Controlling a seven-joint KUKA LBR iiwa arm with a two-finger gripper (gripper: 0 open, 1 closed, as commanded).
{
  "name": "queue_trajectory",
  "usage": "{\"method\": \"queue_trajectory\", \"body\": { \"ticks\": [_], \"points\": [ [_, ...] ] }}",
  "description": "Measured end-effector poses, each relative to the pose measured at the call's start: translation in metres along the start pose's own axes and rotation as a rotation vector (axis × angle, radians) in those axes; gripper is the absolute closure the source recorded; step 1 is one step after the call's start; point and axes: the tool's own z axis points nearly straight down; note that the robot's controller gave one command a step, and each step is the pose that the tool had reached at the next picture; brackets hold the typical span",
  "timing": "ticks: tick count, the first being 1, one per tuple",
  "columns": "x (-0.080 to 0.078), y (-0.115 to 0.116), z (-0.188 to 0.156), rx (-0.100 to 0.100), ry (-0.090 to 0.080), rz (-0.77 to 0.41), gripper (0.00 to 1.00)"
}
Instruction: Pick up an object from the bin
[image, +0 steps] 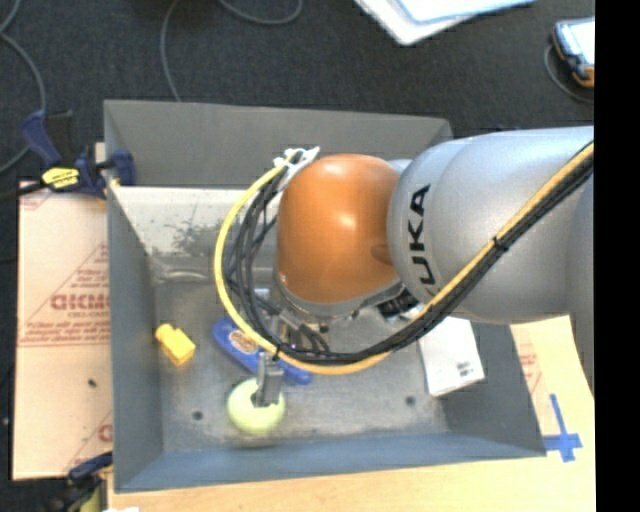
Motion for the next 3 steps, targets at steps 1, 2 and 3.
{"method": "queue_trajectory", "body": {
  "ticks": [1, 2, 3],
  "points": [
    [-0.002, -0.001, -0.005, -0.002, -0.008, 0.005, 0.00],
    [0.001, -0.023, 0.056, -0.001, -0.008, -0.169, 0.00],
    [-0.016, -0.022, 0.088, -0.001, -0.010, -0.252, 0.00]
  ]
}}
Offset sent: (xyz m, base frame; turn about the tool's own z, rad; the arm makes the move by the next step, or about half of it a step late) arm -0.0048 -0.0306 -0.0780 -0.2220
